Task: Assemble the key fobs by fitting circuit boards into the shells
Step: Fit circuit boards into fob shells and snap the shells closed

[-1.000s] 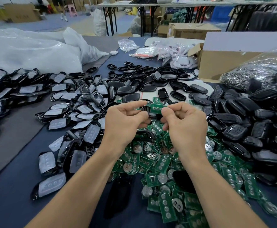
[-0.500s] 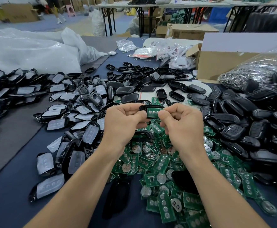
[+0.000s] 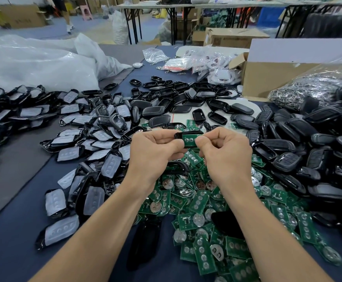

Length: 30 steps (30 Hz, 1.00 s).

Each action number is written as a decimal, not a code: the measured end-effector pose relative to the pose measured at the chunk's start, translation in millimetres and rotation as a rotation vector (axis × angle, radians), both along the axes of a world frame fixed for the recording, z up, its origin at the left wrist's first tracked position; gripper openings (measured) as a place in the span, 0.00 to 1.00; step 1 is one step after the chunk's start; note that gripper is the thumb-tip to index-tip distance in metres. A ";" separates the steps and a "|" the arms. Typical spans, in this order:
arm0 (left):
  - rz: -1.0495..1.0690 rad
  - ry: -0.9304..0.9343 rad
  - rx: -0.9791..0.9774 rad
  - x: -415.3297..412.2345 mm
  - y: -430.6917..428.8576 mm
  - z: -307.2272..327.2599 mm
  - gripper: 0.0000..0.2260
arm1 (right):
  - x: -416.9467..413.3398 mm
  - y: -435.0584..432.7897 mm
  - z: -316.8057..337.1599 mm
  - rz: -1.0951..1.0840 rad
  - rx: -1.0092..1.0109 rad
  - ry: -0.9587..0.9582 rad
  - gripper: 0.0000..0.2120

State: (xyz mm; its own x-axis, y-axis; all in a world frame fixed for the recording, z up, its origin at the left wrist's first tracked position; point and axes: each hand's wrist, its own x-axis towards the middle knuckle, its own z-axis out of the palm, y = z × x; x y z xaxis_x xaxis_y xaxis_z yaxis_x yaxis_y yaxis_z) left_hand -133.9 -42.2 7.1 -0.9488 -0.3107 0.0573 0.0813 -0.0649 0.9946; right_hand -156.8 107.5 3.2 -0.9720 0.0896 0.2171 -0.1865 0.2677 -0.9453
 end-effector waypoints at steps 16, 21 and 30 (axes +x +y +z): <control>0.053 0.079 0.080 2.4 0.5 3.7 0.10 | 11.7 -8.7 2.1 -0.161 0.227 0.147 0.14; 0.013 0.081 0.025 0.7 0.3 0.0 0.11 | 5.4 -6.2 1.5 0.114 -0.068 0.013 0.08; -0.011 0.006 -0.321 -5.1 -5.2 -2.4 0.08 | 1.6 -1.3 -1.2 0.159 -0.115 -0.029 0.08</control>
